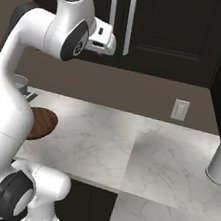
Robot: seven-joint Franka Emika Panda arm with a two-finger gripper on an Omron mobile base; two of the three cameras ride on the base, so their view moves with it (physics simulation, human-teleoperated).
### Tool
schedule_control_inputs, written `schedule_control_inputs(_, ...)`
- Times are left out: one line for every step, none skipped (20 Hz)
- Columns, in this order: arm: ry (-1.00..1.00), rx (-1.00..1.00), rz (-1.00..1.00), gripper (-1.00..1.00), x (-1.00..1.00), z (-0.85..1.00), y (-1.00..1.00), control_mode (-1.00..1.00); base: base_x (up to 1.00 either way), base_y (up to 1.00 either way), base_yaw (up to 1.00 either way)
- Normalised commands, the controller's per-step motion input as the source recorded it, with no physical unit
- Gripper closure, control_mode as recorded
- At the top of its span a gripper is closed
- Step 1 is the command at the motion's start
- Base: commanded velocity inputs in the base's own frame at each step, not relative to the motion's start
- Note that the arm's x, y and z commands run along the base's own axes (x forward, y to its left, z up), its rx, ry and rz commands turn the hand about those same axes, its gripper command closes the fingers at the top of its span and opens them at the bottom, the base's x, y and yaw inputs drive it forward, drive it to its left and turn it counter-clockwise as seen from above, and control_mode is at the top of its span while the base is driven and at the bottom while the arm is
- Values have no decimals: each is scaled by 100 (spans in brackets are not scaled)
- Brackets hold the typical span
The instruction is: Open the cabinet and move the ladle to the pot. Then close the cabinet.
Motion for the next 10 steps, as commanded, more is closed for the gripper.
schedule_control_inputs(-24,0,0,-100,0,26,0,-100,0,0,0)
schedule_control_inputs(-20,0,0,-100,0,29,0,-100,0,0,0)
schedule_control_inputs(-20,0,0,-100,0,26,0,-100,0,0,0)
schedule_control_inputs(-24,0,0,-100,0,29,0,-100,0,0,0)
schedule_control_inputs(-19,0,0,-100,0,29,0,-100,0,0,0)
schedule_control_inputs(-15,0,0,-100,0,34,0,-100,0,0,0)
schedule_control_inputs(-10,0,0,-100,0,36,0,-100,0,0,0)
schedule_control_inputs(-9,0,0,-100,0,33,0,-100,0,0,0)
schedule_control_inputs(-8,0,-1,-100,0,29,0,-100,0,0,0)
schedule_control_inputs(-7,0,-1,-100,0,22,0,-100,0,0,0)
